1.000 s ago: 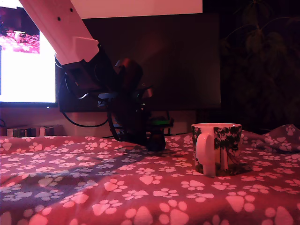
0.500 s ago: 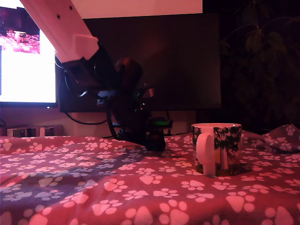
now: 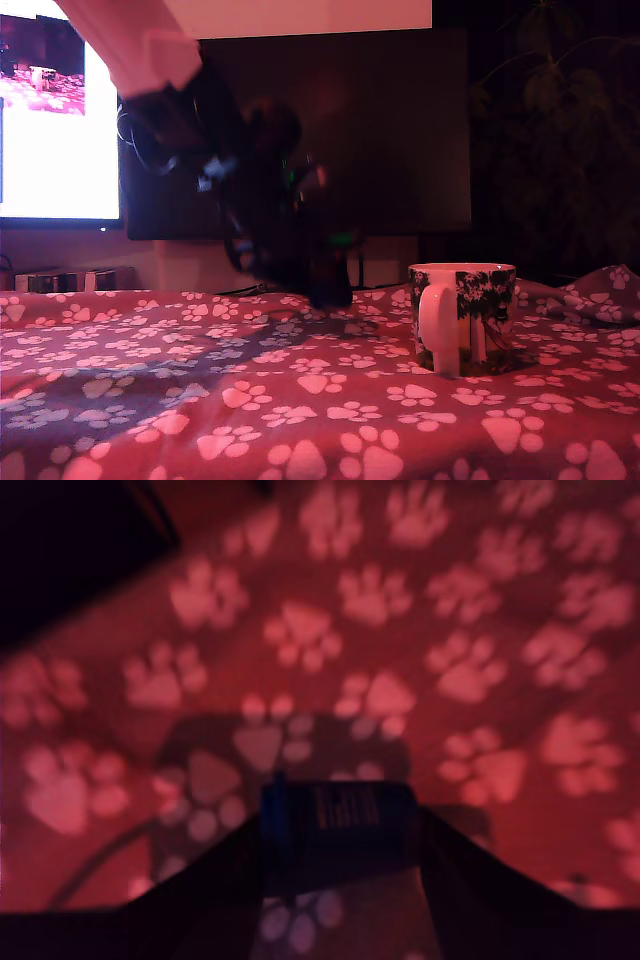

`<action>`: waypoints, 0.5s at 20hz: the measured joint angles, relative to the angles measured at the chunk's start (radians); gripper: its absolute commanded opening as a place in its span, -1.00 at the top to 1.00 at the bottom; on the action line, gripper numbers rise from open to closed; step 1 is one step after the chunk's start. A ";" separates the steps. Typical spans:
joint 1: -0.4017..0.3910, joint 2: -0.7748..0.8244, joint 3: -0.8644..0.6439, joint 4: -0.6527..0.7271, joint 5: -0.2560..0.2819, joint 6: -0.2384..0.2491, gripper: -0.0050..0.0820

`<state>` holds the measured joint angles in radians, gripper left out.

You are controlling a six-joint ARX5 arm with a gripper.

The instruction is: Pick up the coffee capsules on the table and drop them inside the coffee cup

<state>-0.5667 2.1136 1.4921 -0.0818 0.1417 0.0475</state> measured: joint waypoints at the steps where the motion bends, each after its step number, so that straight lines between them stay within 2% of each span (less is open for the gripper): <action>1: 0.000 -0.012 0.000 -0.007 0.014 0.003 0.27; 7: 0.000 -0.056 0.000 -0.054 0.092 0.010 0.27; 10: 0.000 -0.095 0.000 -0.076 0.115 0.011 0.27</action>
<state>-0.5671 2.0190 1.4918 -0.1577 0.2565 0.0589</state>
